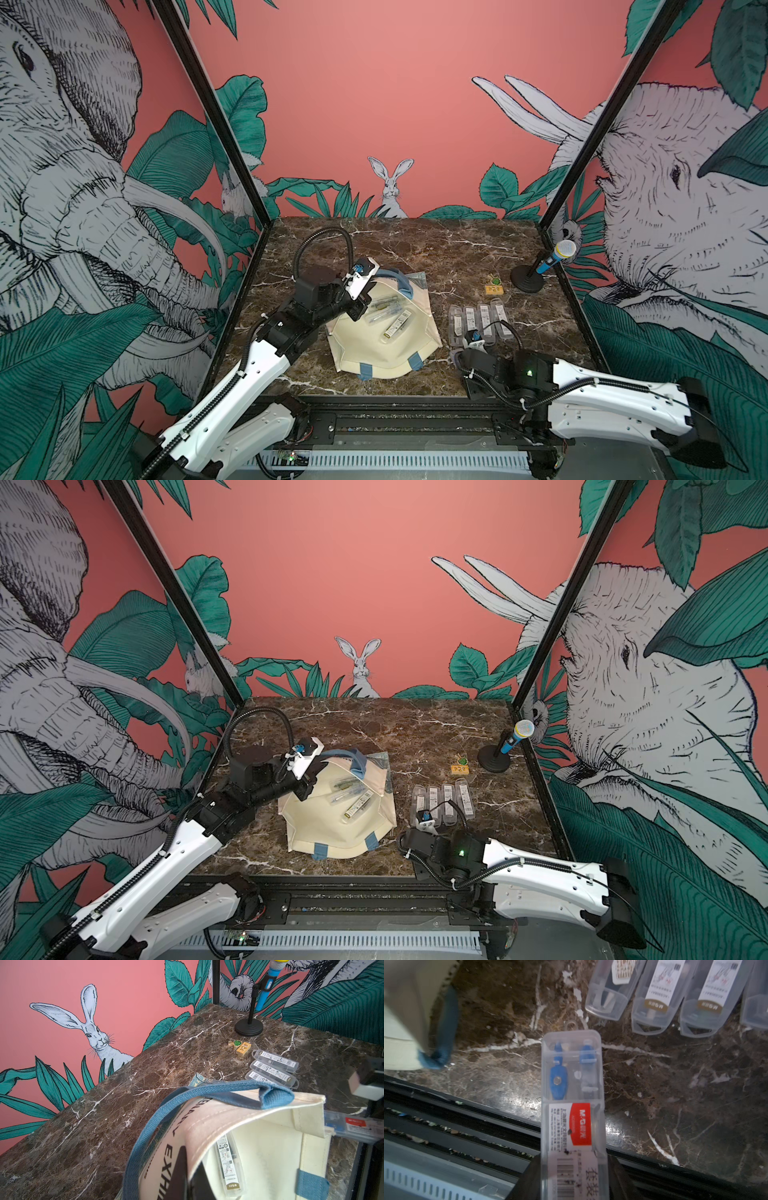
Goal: Take out the compass set from the canvas bag
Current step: Place the compass set at the center of the board.
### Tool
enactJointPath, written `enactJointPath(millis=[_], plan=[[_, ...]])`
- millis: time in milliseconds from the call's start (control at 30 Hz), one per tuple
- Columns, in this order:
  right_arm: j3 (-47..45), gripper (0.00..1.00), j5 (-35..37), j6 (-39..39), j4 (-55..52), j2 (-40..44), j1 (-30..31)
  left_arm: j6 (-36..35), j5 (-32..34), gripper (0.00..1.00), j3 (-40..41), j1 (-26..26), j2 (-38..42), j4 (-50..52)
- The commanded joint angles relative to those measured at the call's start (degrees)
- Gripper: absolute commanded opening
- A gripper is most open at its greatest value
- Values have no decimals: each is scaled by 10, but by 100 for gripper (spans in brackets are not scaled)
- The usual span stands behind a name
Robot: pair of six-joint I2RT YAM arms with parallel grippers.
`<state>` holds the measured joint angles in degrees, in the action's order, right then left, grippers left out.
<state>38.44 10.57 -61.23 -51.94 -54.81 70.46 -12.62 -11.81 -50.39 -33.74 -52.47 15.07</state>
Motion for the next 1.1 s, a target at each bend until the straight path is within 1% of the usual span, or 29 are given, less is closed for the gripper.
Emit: enactJointPath(millis=[0,133,267,500,667,800,1000,1067], plan=[[-24,36,-6,-79,35,7,-18,-1,-11,0,1,-2,21,-28],[-70,36,-46,-80,96,12,-48,-1,-14,0,2,-2,20,-28],[-77,38,-50,-67,111,-11,-64,0,-15,0,1,-1,21,-28],[-97,45,-70,-70,133,-42,-95,-1,-15,0,4,-2,25,-26],[-113,54,-89,-69,161,-56,-112,-2,-15,0,4,-2,25,-26],[-120,58,-103,-66,177,-65,-119,-3,-14,0,4,-2,26,-25],[-114,58,-106,-59,177,-74,-121,-2,-15,0,5,-2,23,-26],[-114,54,-104,-59,176,-74,-123,-2,-16,0,4,-2,22,-27]])
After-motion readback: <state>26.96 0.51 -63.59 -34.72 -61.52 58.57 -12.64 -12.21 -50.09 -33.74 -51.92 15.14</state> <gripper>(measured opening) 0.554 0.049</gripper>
